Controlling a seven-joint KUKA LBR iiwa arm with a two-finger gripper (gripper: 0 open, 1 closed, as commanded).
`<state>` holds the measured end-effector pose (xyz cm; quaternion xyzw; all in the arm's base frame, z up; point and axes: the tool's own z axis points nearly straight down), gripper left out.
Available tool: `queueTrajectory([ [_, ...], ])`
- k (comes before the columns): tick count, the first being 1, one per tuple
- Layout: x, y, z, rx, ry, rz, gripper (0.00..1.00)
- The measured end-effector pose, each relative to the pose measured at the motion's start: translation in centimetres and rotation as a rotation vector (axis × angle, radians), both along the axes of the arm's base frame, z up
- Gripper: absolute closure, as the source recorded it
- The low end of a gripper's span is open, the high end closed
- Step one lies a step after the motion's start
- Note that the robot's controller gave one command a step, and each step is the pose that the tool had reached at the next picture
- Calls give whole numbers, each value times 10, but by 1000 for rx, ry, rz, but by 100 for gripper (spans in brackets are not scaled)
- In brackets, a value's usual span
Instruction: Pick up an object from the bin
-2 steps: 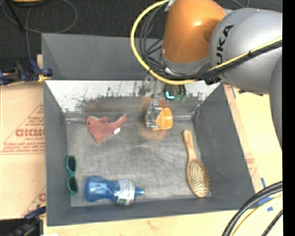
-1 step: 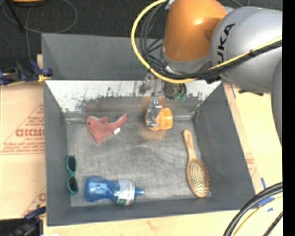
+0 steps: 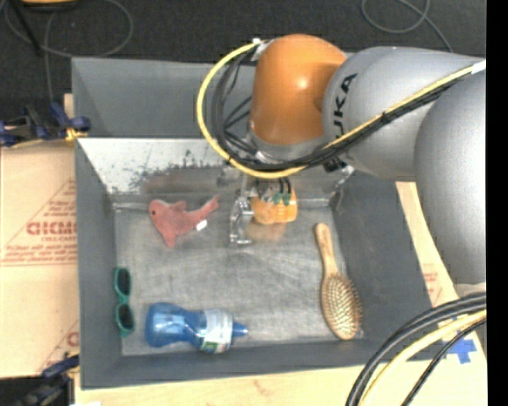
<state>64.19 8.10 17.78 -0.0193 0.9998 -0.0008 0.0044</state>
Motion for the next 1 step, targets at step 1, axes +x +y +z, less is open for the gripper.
queueTrajectory([
  [1,-10,46,-60,2,7,15,0],
])
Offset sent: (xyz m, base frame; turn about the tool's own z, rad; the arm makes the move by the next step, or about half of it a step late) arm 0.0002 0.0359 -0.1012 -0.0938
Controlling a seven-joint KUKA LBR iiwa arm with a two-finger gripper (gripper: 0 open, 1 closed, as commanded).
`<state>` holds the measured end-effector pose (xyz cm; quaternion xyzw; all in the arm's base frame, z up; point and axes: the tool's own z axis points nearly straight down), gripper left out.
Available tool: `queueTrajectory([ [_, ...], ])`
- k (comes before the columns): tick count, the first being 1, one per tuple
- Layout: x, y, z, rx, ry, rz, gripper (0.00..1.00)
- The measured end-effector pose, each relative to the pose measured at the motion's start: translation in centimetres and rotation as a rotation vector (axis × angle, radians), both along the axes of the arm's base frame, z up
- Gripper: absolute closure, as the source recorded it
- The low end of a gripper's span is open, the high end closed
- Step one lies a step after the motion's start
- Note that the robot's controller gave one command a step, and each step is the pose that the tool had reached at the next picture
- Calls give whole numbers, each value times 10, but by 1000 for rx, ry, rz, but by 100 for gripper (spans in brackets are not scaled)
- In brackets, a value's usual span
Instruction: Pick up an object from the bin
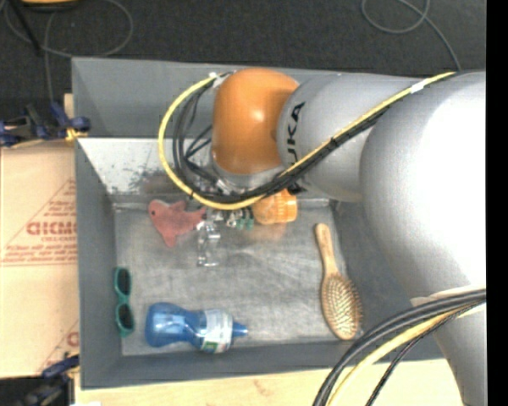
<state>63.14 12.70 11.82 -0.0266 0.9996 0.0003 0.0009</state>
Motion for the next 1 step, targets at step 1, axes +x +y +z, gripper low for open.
queueTrajectory([
  [1,10,-9,-29,-2,-5,64,0],
])
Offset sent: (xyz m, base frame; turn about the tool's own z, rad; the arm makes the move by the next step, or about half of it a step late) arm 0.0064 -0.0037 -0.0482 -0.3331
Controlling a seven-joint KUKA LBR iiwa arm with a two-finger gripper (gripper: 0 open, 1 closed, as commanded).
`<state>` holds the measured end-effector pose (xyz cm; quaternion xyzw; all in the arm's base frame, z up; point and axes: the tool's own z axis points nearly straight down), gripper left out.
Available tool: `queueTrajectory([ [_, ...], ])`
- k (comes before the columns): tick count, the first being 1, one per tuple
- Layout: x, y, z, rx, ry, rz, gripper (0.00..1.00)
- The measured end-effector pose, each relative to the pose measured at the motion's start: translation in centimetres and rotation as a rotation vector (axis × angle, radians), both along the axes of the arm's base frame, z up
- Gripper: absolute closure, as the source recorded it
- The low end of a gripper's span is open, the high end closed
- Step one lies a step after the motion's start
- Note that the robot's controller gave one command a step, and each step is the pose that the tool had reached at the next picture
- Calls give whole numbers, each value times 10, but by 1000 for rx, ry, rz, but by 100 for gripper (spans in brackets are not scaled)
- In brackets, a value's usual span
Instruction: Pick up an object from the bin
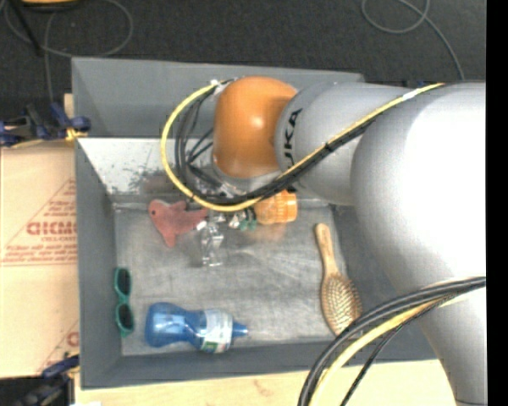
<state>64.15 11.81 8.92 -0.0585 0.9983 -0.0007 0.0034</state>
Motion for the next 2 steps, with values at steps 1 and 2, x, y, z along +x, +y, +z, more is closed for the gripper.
queueTrajectory([
  [1,0,5,-15,2,-3,266,100],
  [2,0,5,-15,2,-3,265,100],
])
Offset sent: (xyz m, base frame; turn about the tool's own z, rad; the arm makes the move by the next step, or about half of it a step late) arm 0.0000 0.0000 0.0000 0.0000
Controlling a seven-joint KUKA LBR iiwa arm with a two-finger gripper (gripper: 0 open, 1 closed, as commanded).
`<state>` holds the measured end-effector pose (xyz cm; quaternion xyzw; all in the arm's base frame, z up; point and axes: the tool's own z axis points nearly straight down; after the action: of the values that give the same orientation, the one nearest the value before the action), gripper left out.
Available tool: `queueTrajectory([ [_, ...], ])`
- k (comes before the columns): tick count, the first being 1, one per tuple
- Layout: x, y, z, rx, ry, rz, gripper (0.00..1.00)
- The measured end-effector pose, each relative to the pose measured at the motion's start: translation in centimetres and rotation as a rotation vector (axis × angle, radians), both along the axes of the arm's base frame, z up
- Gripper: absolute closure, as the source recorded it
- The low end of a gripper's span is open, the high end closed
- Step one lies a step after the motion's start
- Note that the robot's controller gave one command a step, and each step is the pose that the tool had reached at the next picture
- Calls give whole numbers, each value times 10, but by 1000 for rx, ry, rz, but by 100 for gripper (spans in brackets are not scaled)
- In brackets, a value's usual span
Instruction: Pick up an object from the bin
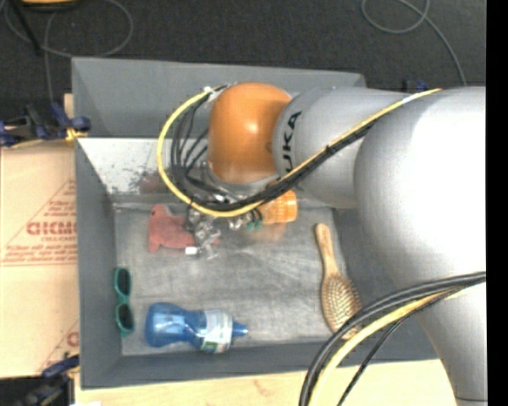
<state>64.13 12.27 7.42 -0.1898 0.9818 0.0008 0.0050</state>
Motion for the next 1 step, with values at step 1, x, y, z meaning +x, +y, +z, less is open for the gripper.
queueTrajectory([
  [1,-12,-5,38,0,8,-6,100],
])
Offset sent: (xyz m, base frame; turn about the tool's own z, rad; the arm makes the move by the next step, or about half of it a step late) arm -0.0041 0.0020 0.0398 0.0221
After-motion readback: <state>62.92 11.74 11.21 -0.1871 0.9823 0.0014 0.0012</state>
